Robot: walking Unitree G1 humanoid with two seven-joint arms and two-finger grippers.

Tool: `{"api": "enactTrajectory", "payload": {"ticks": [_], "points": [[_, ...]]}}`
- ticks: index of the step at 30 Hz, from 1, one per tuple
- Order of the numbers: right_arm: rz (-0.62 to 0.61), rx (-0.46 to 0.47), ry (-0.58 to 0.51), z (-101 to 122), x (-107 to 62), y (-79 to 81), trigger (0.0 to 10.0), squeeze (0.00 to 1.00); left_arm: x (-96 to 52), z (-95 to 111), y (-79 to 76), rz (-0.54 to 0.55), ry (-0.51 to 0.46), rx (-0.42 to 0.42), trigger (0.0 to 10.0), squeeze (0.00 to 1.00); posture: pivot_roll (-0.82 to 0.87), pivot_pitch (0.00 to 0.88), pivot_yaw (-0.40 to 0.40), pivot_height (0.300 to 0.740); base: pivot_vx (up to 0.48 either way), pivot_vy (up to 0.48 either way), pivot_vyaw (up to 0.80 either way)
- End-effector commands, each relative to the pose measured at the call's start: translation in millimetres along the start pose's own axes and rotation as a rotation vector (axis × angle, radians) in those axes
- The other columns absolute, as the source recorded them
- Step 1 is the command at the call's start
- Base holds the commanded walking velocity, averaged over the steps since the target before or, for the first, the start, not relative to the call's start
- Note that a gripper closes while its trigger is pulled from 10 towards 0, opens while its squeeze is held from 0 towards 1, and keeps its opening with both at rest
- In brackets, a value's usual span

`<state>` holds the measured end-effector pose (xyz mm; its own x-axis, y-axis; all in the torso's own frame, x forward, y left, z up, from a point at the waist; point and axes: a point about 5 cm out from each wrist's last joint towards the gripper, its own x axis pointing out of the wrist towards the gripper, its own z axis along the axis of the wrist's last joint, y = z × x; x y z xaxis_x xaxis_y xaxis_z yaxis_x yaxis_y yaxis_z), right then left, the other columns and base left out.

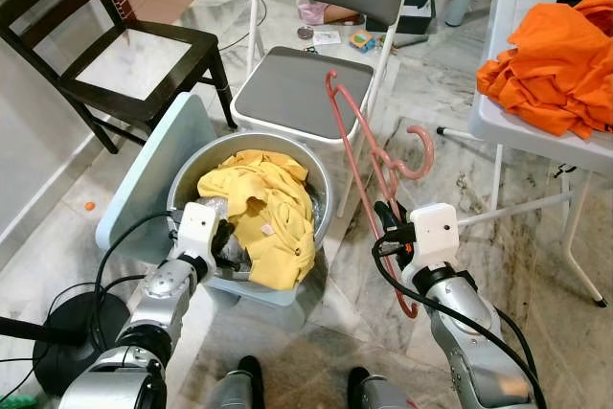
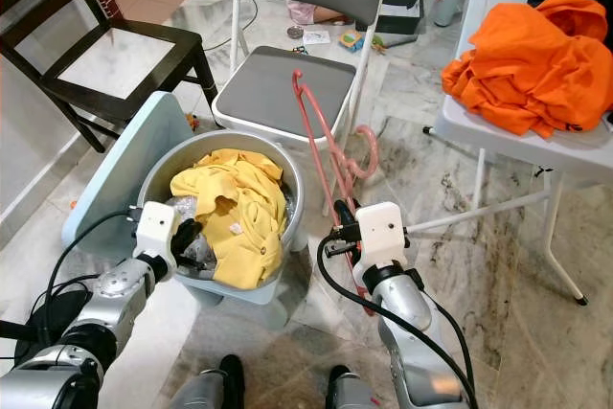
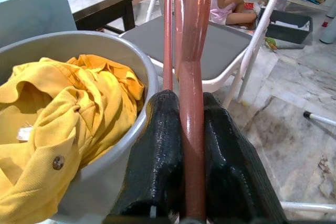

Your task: Hang hanger

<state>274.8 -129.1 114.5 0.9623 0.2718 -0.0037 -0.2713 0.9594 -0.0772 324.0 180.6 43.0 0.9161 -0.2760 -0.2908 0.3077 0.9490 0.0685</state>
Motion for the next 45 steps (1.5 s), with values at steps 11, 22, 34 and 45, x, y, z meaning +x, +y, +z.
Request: {"api": "enactTrajectory", "payload": {"ticks": [11, 22, 34, 45], "points": [[0.006, 0.0, -0.013, 1, 3.5, 1.1, 10.0, 0.0, -22.0, -11, -10.9, -0.029, -0.068, 0.088, 0.0, 0.0, -0.01, 0.247, 0.026, 0.74, 0.0, 0.0, 0.0], [0.027, 0.005, -0.012, -1, 6.7, 5.3, 10.0, 0.0, -79.4, -16, -2.5, 0.118, -0.181, 0.253, 0.0, 0.0, 0.03, 0.247, 0.027, 0.74, 0.0, 0.0, 0.0], [0.044, 0.0, -0.013, -1, 9.8, 6.8, 10.0, 0.0, -105.9, -37, -2.6, 0.162, -0.133, 0.275, 0.0, 0.0, 0.03, 0.237, 0.026, 0.74, 0.0, 0.0, 0.0], [0.041, 0.001, -0.011, -2, 10.8, 6.9, 10.0, 0.0, -100.3, -46, -4.8, 0.157, -0.024, 0.284, 10.0, 1.0, 0.02, 0.234, 0.032, 0.74, 0.0, 0.0, 0.0]]}}
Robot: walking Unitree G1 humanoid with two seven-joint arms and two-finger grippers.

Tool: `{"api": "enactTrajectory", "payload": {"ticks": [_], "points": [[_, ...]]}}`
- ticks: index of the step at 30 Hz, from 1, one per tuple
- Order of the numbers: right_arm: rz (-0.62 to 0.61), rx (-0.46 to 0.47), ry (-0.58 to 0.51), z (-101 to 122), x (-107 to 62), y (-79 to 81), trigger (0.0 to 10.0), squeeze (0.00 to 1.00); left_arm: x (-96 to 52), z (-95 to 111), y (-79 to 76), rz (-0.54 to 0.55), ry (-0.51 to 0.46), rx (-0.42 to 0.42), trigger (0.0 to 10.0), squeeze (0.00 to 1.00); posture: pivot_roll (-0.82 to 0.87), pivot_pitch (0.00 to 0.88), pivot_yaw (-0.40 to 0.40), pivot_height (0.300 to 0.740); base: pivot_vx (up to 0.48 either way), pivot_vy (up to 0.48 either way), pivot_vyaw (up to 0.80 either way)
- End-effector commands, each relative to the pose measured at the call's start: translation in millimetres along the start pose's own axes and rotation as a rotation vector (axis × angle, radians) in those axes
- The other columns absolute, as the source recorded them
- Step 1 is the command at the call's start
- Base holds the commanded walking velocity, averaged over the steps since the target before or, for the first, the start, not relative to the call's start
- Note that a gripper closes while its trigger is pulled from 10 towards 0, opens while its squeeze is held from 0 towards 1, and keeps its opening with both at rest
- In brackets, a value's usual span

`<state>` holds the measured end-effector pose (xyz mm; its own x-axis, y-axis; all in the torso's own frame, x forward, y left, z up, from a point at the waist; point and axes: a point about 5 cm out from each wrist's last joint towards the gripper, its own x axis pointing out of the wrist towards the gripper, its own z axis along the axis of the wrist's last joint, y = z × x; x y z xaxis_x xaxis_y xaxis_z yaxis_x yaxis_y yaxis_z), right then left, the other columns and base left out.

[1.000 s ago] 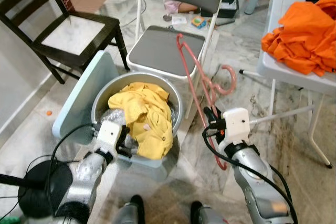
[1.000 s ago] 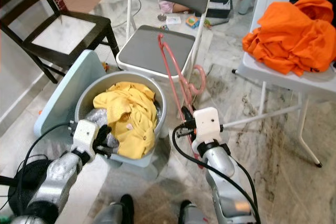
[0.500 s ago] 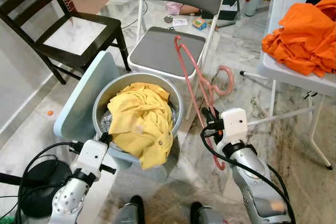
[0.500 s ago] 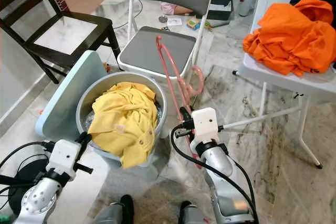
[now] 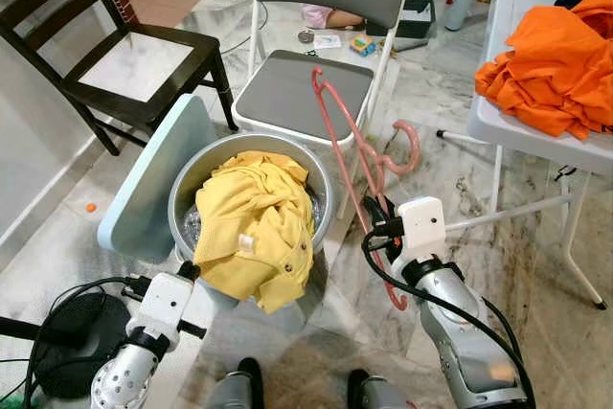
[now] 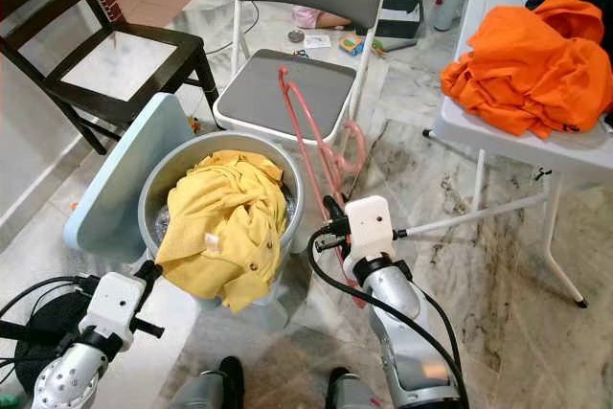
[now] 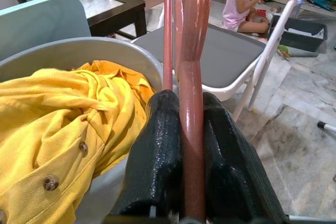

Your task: Hang hanger

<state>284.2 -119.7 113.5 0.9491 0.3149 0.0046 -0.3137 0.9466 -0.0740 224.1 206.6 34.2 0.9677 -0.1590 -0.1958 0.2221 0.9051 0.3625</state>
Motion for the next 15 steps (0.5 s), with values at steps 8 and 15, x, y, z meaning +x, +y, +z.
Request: {"api": "enactTrajectory", "payload": {"ticks": [8, 15], "points": [[-0.012, -0.001, -0.002, -2, -1.1, -0.8, 10.0, 0.0, -15.7, -4, 2.9, 0.024, 0.006, 0.109, 10.0, 1.0, 0.02, 0.233, 0.035, 0.74, 0.0, 0.0, 0.0], [-0.013, 0.001, -0.002, -2, -1.2, -0.4, 10.0, 0.0, -14.6, 21, 18.4, 0.093, -0.132, 0.146, 10.0, 1.0, 0.02, 0.236, 0.032, 0.74, 0.0, 0.0, 0.0]]}}
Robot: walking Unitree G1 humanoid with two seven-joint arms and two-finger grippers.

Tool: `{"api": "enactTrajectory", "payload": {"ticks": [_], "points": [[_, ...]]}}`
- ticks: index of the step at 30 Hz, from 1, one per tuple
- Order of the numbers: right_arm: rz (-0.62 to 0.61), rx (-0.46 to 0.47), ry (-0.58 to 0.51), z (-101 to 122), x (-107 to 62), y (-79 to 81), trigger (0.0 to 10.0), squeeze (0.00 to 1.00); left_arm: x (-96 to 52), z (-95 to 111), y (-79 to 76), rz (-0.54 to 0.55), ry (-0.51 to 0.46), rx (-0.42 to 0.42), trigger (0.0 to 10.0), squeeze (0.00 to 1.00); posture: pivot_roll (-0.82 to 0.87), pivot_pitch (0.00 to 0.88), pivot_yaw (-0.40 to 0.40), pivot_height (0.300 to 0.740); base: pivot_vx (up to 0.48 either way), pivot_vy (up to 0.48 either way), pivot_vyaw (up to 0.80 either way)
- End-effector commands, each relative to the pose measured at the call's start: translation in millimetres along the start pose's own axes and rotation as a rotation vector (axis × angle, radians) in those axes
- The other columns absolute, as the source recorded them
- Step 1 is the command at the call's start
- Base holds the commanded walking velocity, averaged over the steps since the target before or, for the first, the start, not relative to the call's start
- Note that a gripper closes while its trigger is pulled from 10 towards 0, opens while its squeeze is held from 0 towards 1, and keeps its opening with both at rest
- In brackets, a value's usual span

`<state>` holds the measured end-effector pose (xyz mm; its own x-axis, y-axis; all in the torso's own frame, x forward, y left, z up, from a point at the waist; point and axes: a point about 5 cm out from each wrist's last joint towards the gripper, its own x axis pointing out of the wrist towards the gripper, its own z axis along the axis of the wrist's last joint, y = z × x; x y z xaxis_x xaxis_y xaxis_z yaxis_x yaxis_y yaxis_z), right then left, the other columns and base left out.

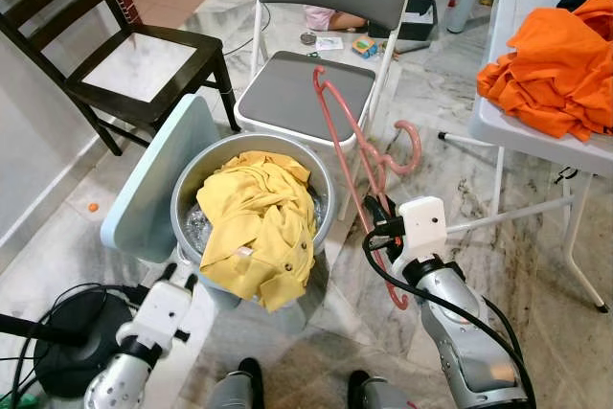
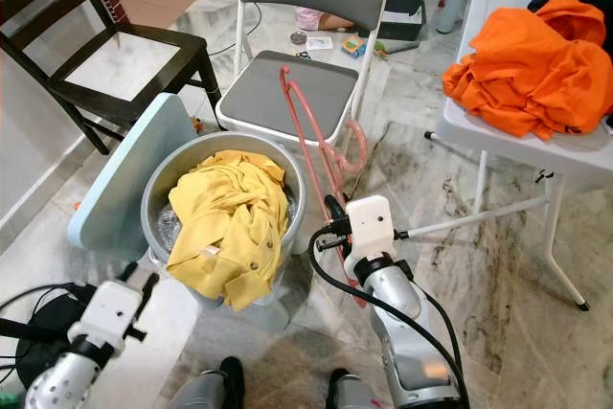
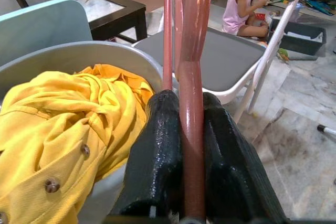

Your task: Hang hanger

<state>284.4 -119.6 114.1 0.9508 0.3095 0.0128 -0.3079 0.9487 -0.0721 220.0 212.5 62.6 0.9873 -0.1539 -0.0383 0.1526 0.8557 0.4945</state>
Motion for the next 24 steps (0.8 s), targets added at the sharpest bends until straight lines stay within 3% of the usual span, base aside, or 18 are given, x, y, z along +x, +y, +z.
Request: {"api": "enactTrajectory", "payload": {"ticks": [1, 3, 6, 7, 8, 19, 24], "points": [[-0.005, -0.001, 0.005, -3, -1.3, -0.1, 10.0, 0.0, -0.7, -1, 4.8, 0.012, 0.003, -0.01, 10.0, 1.0, 0.02, 0.238, 0.03, 0.74, 0.0, 0.0, 0.0], [-0.003, -0.001, 0.005, -2, -1.2, -0.1, 10.0, 0.0, 4.1, 1, 5.1, 0.006, -0.007, -0.035, 10.0, 1.0, 0.02, 0.24, 0.026, 0.74, 0.0, 0.0, 0.0], [-0.002, -0.003, 0.005, -2, -1.5, -0.6, 10.0, 0.0, 52.4, 0, -1.1, -0.046, 0.027, -0.048, 10.0, 1.0, 0.02, 0.244, 0.021, 0.74, 0.0, 0.0, 0.0], [-0.002, -0.003, 0.005, -2, -1.5, -0.6, 10.0, 0.0, 52.4, 0, -1.1, -0.046, 0.027, -0.048, 10.0, 1.0, 0.02, 0.244, 0.021, 0.74, 0.0, 0.0, 0.0], [0.0, -0.003, 0.005, -1, -2.4, -0.6, 10.0, 0.0, 66.5, -1, -4.9, -0.073, 0.054, -0.041, 10.0, 1.0, 0.0, 0.253, 0.011, 0.74, 0.0, 0.0, 0.0], [-0.023, -0.021, 0.032, -2, -19.6, -7.0, 10.0, 0.0, 97.3, -6, -10.0, -0.193, 0.136, -0.021, 10.0, 1.0, -0.07, 0.291, -0.003, 0.74, 0.0, 0.0, 0.0], [-0.032, -0.015, 0.038, -3, -21.2, -5.6, 10.0, 0.0, 97.5, -9, -17.6, -0.266, 0.162, -0.024, 10.0, 1.0, -0.07, 0.292, 0.006, 0.74, 0.0, 0.0, 0.0]]}}
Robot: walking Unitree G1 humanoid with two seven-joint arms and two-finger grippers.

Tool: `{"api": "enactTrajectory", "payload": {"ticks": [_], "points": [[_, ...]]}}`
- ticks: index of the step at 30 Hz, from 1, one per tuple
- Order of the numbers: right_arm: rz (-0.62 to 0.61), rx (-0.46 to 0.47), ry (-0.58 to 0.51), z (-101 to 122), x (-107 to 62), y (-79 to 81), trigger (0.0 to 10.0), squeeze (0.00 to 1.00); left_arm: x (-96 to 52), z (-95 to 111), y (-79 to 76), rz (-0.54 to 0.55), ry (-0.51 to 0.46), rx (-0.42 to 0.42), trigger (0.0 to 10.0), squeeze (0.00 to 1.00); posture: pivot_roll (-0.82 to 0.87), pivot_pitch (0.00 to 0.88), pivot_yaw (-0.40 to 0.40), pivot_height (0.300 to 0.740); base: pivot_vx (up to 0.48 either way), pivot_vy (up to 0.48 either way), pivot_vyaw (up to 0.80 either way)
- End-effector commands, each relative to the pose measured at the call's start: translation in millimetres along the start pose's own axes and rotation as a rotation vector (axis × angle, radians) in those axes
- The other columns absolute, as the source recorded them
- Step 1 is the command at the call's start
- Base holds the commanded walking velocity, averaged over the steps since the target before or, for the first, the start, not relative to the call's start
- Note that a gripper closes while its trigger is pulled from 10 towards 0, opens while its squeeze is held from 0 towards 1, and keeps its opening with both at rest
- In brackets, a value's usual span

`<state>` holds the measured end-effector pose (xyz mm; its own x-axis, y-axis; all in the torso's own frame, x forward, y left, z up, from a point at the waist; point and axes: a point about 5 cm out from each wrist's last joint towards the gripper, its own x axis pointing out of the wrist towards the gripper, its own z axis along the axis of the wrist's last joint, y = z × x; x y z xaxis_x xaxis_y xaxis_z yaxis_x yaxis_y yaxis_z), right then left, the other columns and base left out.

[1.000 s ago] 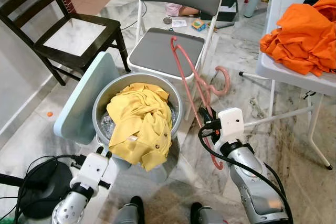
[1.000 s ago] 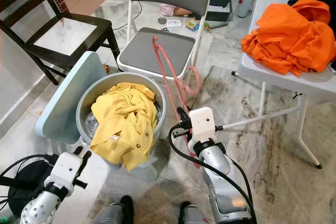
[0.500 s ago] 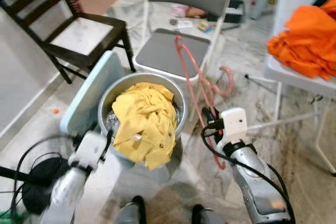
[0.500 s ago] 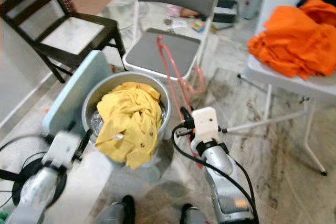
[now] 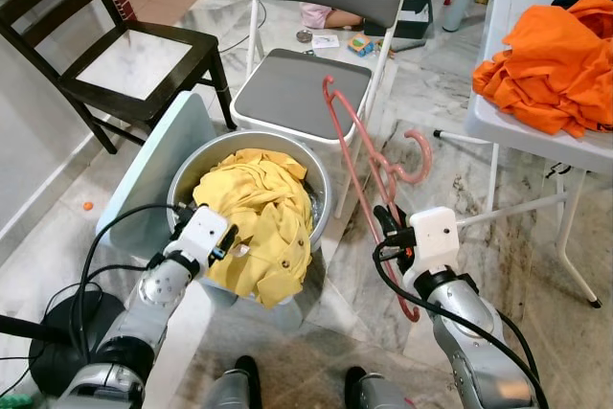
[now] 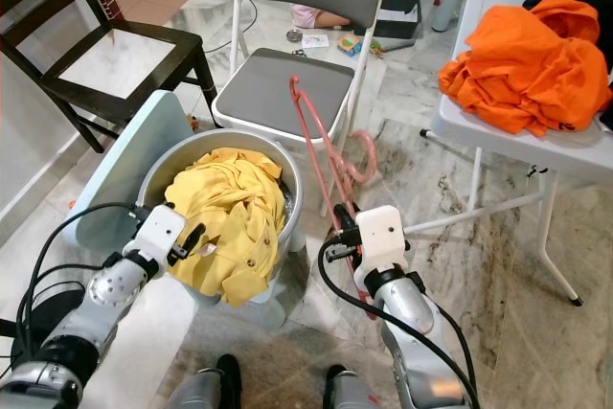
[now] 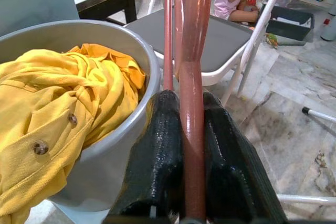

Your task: Hang hanger

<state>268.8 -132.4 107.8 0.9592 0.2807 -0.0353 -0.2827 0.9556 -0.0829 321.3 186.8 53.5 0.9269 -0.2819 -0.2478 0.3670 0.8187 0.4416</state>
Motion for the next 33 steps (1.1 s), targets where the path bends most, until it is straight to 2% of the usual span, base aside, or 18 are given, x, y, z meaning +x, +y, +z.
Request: {"api": "enactTrajectory", "payload": {"ticks": [1, 7, 8, 9, 10, 11, 12, 21, 22, 23, 24, 25, 33], "points": [[-0.003, -0.001, -0.012, 4, -2.5, 2.9, 10.0, 0.0, -3.3, -12, -12.1, -0.079, 0.045, -0.009, 10.0, 1.0, -0.07, 0.296, 0.007, 0.74, 0.0, 0.0, 0.0], [-0.001, 0.002, -0.008, 5, -3.9, 3.6, 10.0, 0.0, 1.2, -4, -19.9, -0.171, 0.003, 0.002, 10.0, 1.0, -0.07, 0.309, 0.006, 0.74, 0.0, 0.0, 0.0], [-0.002, 0.001, -0.004, 5, -4.7, 3.5, 10.0, 0.0, 1.5, -5, -19.7, -0.176, 0.017, 0.018, 10.0, 0.88, -0.08, 0.311, 0.007, 0.74, 0.0, 0.0, 0.0], [-0.002, 0.001, -0.004, 5, -4.7, 3.5, 10.0, 0.0, 1.5, -5, -19.7, -0.176, 0.017, 0.018, 10.0, 0.88, -0.08, 0.311, 0.007, 0.74, 0.0, 0.0, 0.0], [-0.003, 0.002, -0.001, 4, -5.4, 3.7, 10.0, 0.0, 1.1, -8, -19.6, -0.184, 0.045, 0.027, 10.0, 0.8, -0.08, 0.313, 0.007, 0.74, 0.0, 0.0, 0.0], [-0.004, 0.002, 0.0, 4, -5.7, 4.0, 10.0, 0.0, 0.9, -9, -18.8, -0.183, 0.058, 0.036, 10.0, 0.28, -0.08, 0.313, 0.007, 0.74, 0.0, 0.0, 0.0], [-0.004, 0.002, 0.003, 4, -6.6, 4.3, 10.0, 0.0, 1.1, -11, -15.1, -0.173, 0.081, 0.049, 10.0, 0.0, -0.09, 0.314, 0.007, 0.74, 0.0, 0.0, 0.0], [-0.011, 0.0, 0.011, 3, -8.7, 2.4, 10.0, 0.0, 0.8, -17, 9.4, -0.096, 0.186, 0.064, 10.0, 0.0, -0.09, 0.305, 0.013, 0.74, 0.0, 0.0, 0.0], [-0.013, 0.0, 0.012, 3, -8.5, 2.3, 10.0, 0.0, 0.5, -17, 10.7, -0.093, 0.186, 0.06, 9.7, 0.0, -0.09, 0.304, 0.014, 0.74, 0.0, 0.0, 0.0], [-0.015, 0.0, 0.013, 3, -8.2, 2.1, 10.0, 0.0, 0.2, -17, 12.4, -0.091, 0.184, 0.054, 6.5, 0.0, -0.09, 0.304, 0.014, 0.74, 0.0, 0.0, 0.0], [-0.015, 0.0, 0.014, 3, -8.1, 2.2, 10.0, 0.0, 0.0, -17, 12.9, -0.092, 0.181, 0.043, 4.6, 0.0, -0.09, 0.304, 0.014, 0.74, 0.0, 0.0, 0.0], [-0.014, 0.001, 0.014, 3, -7.6, 3.0, 10.0, 0.0, -1.0, -18, 12.6, -0.102, 0.179, 0.029, 0.0, 0.0, -0.08, 0.302, 0.013, 0.74, 0.0, 0.0, 0.0], [-0.008, 0.001, 0.015, 3, -4.9, 4.6, 10.0, 0.0, -2.8, -22, 9.5, -0.101, 0.184, -0.023, 0.0, 0.0, -0.08, 0.303, 0.011, 0.74, 0.0, 0.0, 0.0]]}}
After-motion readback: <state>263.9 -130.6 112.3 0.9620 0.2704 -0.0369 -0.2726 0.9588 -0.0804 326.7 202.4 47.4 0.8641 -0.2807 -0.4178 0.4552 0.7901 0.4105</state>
